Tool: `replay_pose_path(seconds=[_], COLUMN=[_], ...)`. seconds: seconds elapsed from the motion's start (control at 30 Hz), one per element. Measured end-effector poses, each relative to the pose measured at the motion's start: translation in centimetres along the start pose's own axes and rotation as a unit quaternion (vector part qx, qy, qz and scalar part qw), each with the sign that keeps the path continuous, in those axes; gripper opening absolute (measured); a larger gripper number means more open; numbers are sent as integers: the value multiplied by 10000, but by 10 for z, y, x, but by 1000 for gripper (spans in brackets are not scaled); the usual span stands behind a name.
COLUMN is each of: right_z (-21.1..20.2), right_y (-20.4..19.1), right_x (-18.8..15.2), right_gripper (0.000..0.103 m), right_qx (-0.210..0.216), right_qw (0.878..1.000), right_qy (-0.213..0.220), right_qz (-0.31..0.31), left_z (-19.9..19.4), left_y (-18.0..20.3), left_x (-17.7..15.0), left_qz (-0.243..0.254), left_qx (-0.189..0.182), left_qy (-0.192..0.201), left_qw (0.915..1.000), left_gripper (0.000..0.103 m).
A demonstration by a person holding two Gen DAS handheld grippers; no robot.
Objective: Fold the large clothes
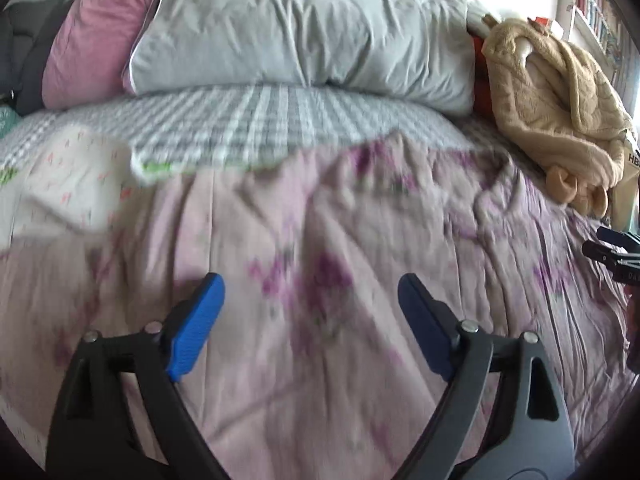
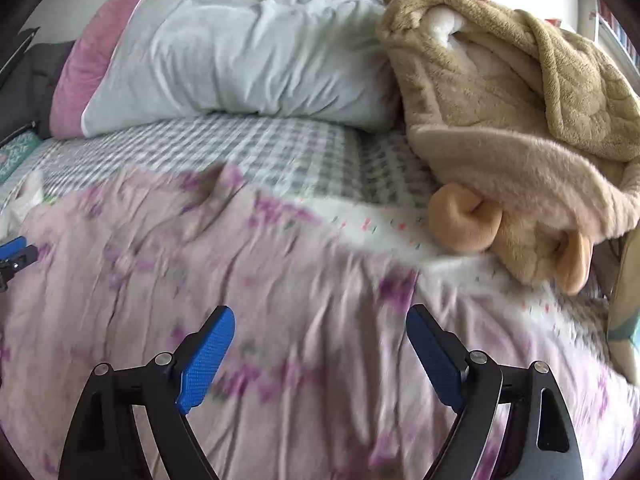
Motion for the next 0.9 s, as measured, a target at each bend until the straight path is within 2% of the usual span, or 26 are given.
replay_pose_path(seconds=[0.1,0.2,0.27,0.33,0.4,0.47,0.57,0.67,0.73,0.9], right_z=[2,24,49,64,64,52,18,-16,-36,-80], right_y=[-17,-24,-15,-5,-4,-11,-27,-37,-45,-62], right_x=[-24,-47,-53,-43,-34,-29,-30,-43,-56,-91], right_gripper=[89,89,89,89,89,89,89,89,89,89], right_qx=[219,248,153,65,-85,-114,284,584,785,877], right_qw=[9991,9964,9941,9962,9949,9934,9932,9903,9868,9834], right_qy=[-346,-807,-1059,-824,-841,-862,-715,-659,-786,-1167], right_qz=[-100,0,183,267,544,743,872,1074,1174,1081], left_z=[8,39,51,59,57,42,14,-11,-29,-76], left_y=[-3,-13,-16,-16,-12,2,20,8,-3,-37], left_x=[-26,-43,-38,-29,-27,-27,-40,-62,-75,-100], left_qz=[-68,-173,-323,-526,-718,-706,-860,-1174,-1314,-1515], left_qx=[177,399,394,399,455,371,92,2,58,390], left_qy=[-366,-871,-889,-920,-1104,-1142,-1180,-1431,-1528,-1587], left_qw=[9992,9952,9947,9936,9903,9903,9892,9827,9795,9749], left_gripper=[89,89,96,97,97,97,97,97,97,97])
Point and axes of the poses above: each gripper's, at about its wrist camera, not at the fingertips, and z roughly the way its jaws point, y to its right, x to its top, the point moved 10 cm from there along z, roughly the way its jaws point
